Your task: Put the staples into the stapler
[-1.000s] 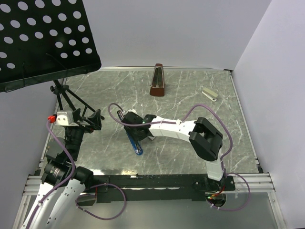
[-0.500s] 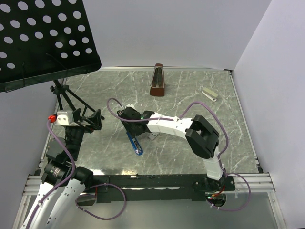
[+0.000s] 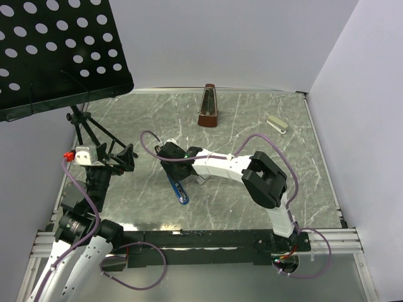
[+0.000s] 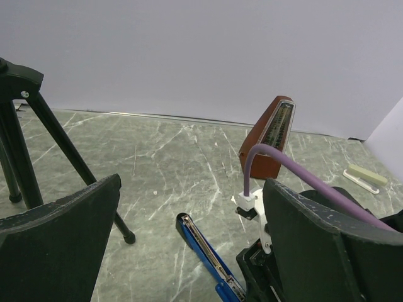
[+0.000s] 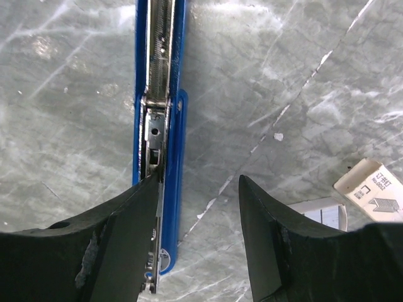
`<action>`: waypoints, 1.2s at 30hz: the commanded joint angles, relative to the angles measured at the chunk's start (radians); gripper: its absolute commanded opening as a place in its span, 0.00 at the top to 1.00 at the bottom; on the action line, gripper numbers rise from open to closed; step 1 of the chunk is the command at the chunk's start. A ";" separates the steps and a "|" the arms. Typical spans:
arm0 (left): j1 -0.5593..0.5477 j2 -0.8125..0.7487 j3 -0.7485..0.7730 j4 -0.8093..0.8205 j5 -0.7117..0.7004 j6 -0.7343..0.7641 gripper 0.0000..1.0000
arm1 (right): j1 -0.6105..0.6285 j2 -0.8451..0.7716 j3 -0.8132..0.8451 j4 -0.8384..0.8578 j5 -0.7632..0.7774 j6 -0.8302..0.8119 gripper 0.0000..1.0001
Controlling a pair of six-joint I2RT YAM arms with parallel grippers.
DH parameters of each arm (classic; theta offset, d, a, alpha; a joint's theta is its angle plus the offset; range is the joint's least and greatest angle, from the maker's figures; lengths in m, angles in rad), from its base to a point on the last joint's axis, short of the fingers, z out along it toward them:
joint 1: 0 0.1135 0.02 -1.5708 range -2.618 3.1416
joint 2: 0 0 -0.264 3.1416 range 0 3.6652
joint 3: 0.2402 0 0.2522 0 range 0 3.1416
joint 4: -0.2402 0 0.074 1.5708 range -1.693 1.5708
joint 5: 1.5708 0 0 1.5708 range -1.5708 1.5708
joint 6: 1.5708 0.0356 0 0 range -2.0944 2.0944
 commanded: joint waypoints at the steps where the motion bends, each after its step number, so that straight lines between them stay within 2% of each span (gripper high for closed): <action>1: -0.003 0.011 0.001 0.034 0.005 -0.001 0.01 | -0.004 0.031 0.038 -0.001 -0.010 -0.013 0.39; 36: -0.003 0.015 0.000 0.036 0.013 0.000 0.01 | 0.009 -0.076 -0.084 -0.166 -0.108 0.004 0.39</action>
